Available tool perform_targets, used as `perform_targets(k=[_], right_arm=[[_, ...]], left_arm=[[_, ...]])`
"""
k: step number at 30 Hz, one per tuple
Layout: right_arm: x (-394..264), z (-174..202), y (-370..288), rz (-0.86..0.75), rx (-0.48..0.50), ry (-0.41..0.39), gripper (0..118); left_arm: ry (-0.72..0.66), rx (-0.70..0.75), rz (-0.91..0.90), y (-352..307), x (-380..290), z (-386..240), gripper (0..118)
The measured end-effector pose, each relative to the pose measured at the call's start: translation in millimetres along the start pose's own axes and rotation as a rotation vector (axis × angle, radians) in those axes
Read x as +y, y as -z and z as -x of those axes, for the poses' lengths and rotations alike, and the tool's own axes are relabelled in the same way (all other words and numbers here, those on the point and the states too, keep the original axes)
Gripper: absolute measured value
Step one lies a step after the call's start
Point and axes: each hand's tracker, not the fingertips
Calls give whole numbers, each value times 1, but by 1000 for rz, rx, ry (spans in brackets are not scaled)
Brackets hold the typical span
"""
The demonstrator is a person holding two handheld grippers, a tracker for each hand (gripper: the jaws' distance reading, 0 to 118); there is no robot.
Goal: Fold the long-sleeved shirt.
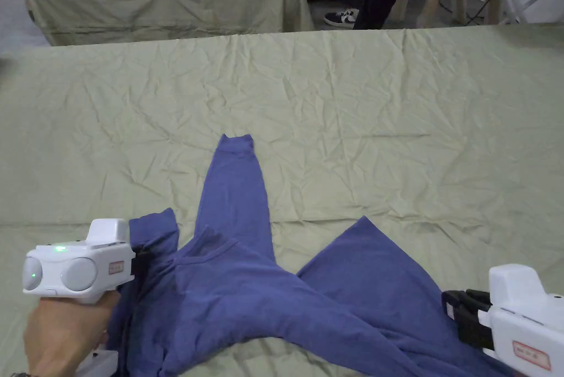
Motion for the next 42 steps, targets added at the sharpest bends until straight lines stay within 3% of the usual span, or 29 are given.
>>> perform_targets(k=[1,2,8,13,15,17,19,20,21,22,31,34,42], right_arm=[[11,-1,7,5,0,-21,54],[24,-1,16,26,4,-54,72],[97,25,84,59,-10,-430,74],[129,40,151,185,44,-495,74],[129,41,175,244,34,-481,74],[123,40,200,320,36,-479,68],[118,41,195,266,20,-416,66],[118,41,190,256,24,-414,55],[117,42,183,234,37,-413,25],[116,43,179,219,30,-411,7],[136,51,83,-19,-25,-424,7],[150,54,35,-115,-41,-443,7],[183,57,-95,-353,-133,-477,7]], left_arm=[[-1,-13,3,0,-1,-1,5],[7,-2,19,2,-1,-2,5],[-9,-5,33,13,-2,4,5],[-13,-8,32,15,-3,7,5],[-15,-12,32,15,-3,9,5],[-16,-15,31,16,-3,9,5],[-16,-14,32,17,-3,9,5],[-13,-10,31,18,-3,8,5],[-6,-4,30,18,-3,6,5],[2,3,27,18,-3,5,5],[36,43,-87,-61,22,11,4],[-5,40,-182,-108,39,19,4],[55,61,-460,-258,94,21,4]])
